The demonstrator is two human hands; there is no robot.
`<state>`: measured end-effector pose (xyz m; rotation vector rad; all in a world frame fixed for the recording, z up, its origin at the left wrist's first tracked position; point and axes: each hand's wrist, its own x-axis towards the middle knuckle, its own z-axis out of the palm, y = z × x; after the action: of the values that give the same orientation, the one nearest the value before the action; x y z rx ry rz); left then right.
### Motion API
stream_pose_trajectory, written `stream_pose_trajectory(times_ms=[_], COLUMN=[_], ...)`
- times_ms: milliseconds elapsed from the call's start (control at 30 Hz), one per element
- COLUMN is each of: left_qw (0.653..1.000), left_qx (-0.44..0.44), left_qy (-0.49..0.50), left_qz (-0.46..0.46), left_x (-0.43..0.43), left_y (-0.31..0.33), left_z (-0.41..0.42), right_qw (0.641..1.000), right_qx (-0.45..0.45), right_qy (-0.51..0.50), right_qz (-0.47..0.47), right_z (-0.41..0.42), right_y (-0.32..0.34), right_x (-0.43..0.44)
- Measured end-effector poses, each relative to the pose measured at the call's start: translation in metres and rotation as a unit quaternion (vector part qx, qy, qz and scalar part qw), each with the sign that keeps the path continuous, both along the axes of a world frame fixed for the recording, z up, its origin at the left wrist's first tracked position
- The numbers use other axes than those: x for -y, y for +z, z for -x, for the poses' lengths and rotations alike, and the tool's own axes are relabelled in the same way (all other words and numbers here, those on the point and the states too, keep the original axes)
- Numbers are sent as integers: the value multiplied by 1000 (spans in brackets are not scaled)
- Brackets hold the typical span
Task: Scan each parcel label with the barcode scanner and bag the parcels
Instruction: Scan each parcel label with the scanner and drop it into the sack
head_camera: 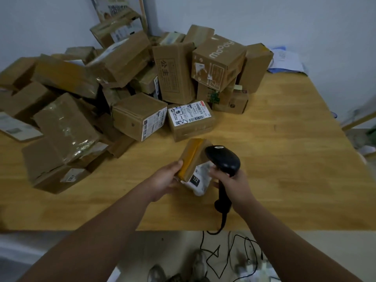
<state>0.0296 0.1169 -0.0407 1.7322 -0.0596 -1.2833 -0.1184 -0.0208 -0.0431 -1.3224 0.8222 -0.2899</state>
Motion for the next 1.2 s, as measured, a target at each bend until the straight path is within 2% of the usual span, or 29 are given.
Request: stream_pose_trajectory(times_ms=[67,100,233,367,433,500,567,667,733,833,900,967,1033,1133,1200], left_qw=[986,978,959,947,936,939,960,966,966,960,963,970,981,990,967], left_qx=[167,208,249,292,311,295,244,253,250,142,78,36,42,136,242], left_qy=[7,8,-110,-113,-156,-173,-137,-57,44,201,214,195,153,13,-84], left_qz=[-22,-22,-75,-67,-59,-39,-8,21,56,133,146,141,109,32,-6], left_x=[4,8,8,-4,-6,-7,-4,1,4,5,4,0,-4,-7,-5], left_y=[1,3,4,8,24,42,56,63,59,53,44,37,35,38,43], left_z=[0,-1,-3,-20,-26,-28,-26,-18,-11,4,17,28,33,20,11], right_qw=[1000,999,1000,998,996,996,997,997,996,991,984,976,980,989,989], right_qx=[1,-2,-8,1,11,0,14,62,78,76,90,122,118,72,65], right_qy=[-12,-19,-17,-53,-42,-23,-8,8,-26,-112,-148,-167,-154,-128,-127], right_qz=[-26,-36,-17,33,73,82,71,35,35,24,-36,-72,-51,11,30], right_z=[-6,-8,-10,-2,-2,-4,-6,-11,-13,-17,-22,-26,-26,-25,-27], right_y=[-3,-5,-6,-3,-1,3,8,17,19,19,24,30,31,25,21], right_x=[-8,-11,-23,-22,-14,-8,-8,-18,-26,-33,-34,-31,-25,-21,-22])
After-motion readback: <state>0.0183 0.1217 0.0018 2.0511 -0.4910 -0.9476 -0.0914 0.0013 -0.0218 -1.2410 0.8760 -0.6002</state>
